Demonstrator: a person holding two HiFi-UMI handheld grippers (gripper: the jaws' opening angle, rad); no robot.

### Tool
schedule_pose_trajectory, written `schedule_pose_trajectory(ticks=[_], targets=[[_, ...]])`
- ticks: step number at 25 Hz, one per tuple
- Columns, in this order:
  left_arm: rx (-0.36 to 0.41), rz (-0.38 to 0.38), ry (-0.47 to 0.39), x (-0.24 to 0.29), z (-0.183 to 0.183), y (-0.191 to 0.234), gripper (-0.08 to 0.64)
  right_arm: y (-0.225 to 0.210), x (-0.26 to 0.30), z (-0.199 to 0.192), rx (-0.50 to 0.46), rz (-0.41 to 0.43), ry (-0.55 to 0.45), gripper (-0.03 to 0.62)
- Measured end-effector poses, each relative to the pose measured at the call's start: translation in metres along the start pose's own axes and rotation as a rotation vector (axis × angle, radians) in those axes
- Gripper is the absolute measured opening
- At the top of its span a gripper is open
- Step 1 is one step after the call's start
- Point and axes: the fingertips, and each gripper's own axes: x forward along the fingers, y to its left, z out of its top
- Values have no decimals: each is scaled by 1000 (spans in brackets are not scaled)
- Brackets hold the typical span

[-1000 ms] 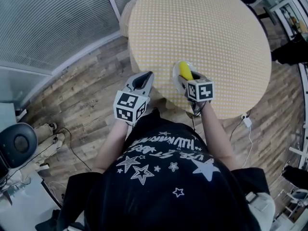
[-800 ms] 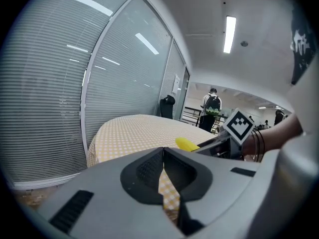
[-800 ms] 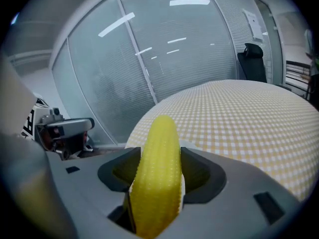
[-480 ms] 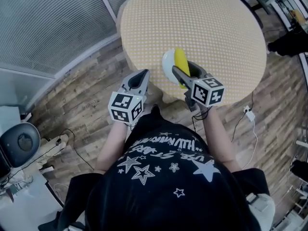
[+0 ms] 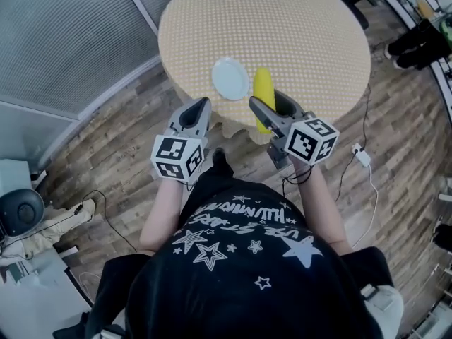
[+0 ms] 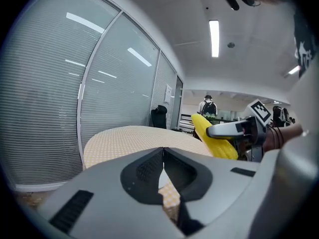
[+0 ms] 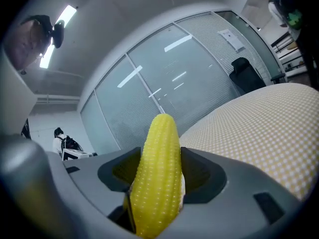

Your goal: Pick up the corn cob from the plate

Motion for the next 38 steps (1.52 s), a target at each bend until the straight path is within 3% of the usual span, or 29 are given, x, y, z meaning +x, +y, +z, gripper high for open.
schedule_pose_trajectory(ticks=[5, 14, 26, 31, 38], targets=[[7, 9, 3, -25, -14, -57, 9, 14, -61, -14, -43, 16, 5, 259], [12, 92, 10, -90, -36, -138, 9, 37, -148, -37, -5, 83, -5, 259], [50, 124, 15, -134, -36, -182, 9, 56, -180, -59, 21, 131, 4, 259], [54, 90, 57, -133, -52, -191, 9, 50, -187, -64, 13, 110, 9, 259], [41, 64, 35, -137, -53, -200, 9, 46, -200, -67, 5, 48, 11, 259]])
